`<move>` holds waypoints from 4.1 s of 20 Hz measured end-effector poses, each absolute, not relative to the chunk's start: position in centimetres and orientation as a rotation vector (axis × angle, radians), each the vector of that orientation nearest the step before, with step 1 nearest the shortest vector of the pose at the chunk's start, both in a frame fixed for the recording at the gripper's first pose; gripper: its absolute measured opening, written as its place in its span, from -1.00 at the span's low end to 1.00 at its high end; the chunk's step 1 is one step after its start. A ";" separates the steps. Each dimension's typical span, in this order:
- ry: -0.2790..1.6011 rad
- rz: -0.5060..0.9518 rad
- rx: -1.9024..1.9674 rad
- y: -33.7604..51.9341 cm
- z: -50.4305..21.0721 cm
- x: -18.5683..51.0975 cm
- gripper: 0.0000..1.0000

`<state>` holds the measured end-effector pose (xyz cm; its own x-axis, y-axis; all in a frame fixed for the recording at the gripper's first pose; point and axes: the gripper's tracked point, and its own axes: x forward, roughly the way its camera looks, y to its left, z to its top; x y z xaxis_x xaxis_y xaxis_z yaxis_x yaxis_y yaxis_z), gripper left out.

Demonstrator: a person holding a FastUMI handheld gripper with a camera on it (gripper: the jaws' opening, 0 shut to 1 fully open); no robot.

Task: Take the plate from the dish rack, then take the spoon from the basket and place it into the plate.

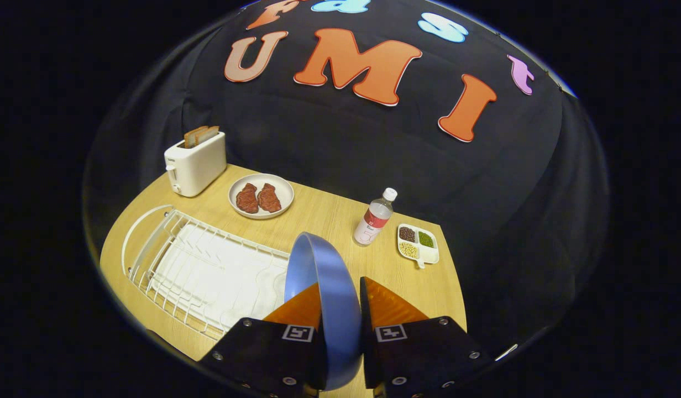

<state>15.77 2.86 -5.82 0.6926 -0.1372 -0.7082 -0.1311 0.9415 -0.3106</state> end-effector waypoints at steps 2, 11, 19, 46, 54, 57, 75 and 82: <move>0.789 0.032 -0.293 3.1 -5.0 13.6 -0.48; 0.795 0.189 -0.057 5.0 -7.6 3.1 -0.48; 0.902 0.246 0.184 5.8 -15.0 -2.8 -0.48; 0.677 0.006 0.095 -4.8 -17.6 0.0 0.87; 0.498 -0.079 0.067 -7.8 -14.6 4.9 0.74; 0.406 -0.169 -0.012 -10.3 -14.2 7.0 0.50; 0.264 -0.080 -0.069 -6.9 -6.4 6.8 -0.81; 0.174 -0.001 -0.051 -4.2 1.3 3.4 -0.81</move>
